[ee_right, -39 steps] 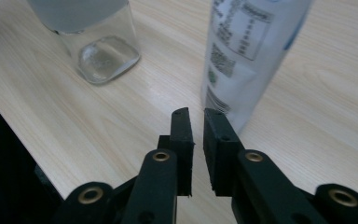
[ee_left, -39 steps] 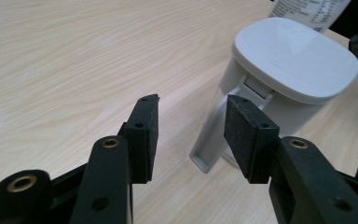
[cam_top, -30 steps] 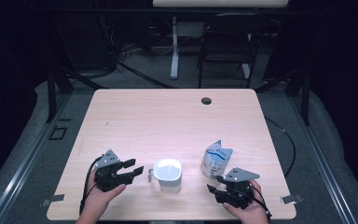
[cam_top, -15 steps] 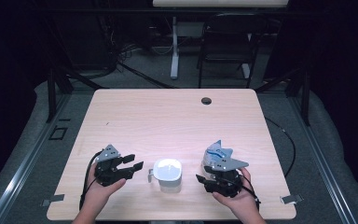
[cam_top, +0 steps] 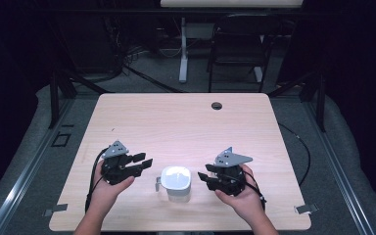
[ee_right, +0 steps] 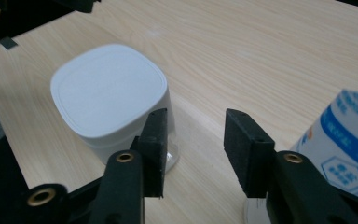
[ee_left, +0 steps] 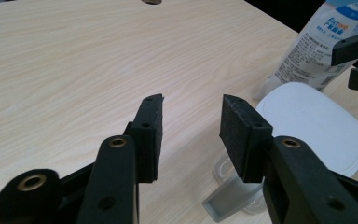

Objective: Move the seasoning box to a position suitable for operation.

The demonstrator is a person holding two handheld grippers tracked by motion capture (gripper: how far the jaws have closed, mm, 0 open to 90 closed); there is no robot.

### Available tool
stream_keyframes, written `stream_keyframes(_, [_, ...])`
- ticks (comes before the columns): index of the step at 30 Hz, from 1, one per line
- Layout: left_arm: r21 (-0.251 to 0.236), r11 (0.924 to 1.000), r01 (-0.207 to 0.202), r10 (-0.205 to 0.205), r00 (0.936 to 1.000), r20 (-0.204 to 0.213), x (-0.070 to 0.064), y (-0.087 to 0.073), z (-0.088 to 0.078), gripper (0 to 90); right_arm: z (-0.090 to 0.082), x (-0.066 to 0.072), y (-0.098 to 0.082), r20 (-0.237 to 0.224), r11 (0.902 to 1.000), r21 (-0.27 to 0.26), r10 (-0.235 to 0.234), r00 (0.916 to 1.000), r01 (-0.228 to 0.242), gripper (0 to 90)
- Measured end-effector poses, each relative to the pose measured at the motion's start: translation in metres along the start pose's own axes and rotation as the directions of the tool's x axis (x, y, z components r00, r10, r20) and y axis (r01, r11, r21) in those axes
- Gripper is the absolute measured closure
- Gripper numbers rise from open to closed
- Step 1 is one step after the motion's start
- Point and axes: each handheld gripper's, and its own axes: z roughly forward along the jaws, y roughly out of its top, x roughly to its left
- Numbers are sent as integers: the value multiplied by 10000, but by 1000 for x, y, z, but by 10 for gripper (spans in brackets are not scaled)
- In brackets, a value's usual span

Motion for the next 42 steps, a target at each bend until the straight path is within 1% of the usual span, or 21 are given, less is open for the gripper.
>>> stream_keyframes(4, [53,10000,-76,75,10000,58,-2,7,2,632,0,3,4,16,9998,-151,-100,9999,100,556])
stream_keyframes(6, [82,10000,-47,45,9998,218,-3,9,2,644,0,5,5,141,9995,-177,-245,9996,247,549])
stream_keyframes(7, [82,9999,-71,68,9994,342,-3,10,2,650,-1,6,6,188,9992,-51,-390,9991,391,529])
stream_keyframes(8, [5,10000,-87,87,9992,403,-5,12,2,660,-1,6,6,316,9990,53,-439,9985,438,554])
stream_keyframes(9, [-25,9998,-185,186,9990,416,-8,12,2,673,-2,6,6,281,9991,77,-417,9987,415,582])
stream_keyframes(10, [11,9997,-247,246,9987,438,-9,13,2,685,-2,6,5,162,9993,61,-359,9992,358,585])
stream_keyframes(13, [-12,9987,-511,511,9975,489,-18,14,1,722,-1,4,3,230,9998,-102,-179,9996,181,616])
stream_keyframes(14, [66,9976,-686,681,9957,623,-20,14,1,735,-1,4,3,200,9998,-141,-148,9997,151,620])
stream_keyframes(17, [209,9942,-1055,1039,9925,646,-27,14,2,782,-1,4,2,204,9996,-221,-169,9997,173,669])
stream_keyframes(19, [371,9924,-1177,1149,9909,704,-30,14,4,808,0,5,3,111,9998,-181,-109,9999,111,709])
stream_keyframes(21, [469,9911,-1247,1210,9897,763,-32,13,6,847,1,8,5,355,9995,-154,-265,9990,271,745])
stream_keyframes(25, [689,9855,-1548,1483,9847,918,-38,12,8,895,2,12,7,335,9993,12,-376,9987,376,810])
stream_keyframes(27, [668,9859,-1534,1465,9843,987,-40,11,9,900,3,14,7,313,9994,81,-332,9990,330,832])
stream_keyframes(28, [777,9853,-1519,1434,9840,1054,-40,11,9,900,3,15,7,341,9994,86,-347,9988,345,840])
stream_keyframes(32, [1001,9802,-1708,1603,9814,1055,-43,10,12,900,3,17,7,359,9991,178,-390,9986,384,873])
stream_keyframes(33, [982,9808,-1687,1584,9818,1048,-44,9,13,900,3,18,6,346,9992,168,-380,9987,375,880])
stream_keyframes(35, [1100,9782,-1761,1634,9797,1159,-44,9,13,900,4,19,6,357,9992,225,-336,9988,329,892])
stream_keyframes(38, [1225,9754,-1835,1699,9789,1138,-46,7,15,900,4,20,6,198,9989,374,-286,9994,278,900])
stream_keyframes(39, [1187,9764,-1803,1675,9797,1102,-46,7,16,900,4,21,6,253,9989,364,-298,9992,289,900])
stream_keyframes(40, [1280,9736,-1887,1746,9780,1137,-46,7,16,900,4,22,6,269,9987,403,-337,9991,326,900])
stream_keyframes(42, [1340,9714,-1961,1832,9777,1025,-46,7,16,900,5,23,5,341,9979,485,-437,9985,420,900])
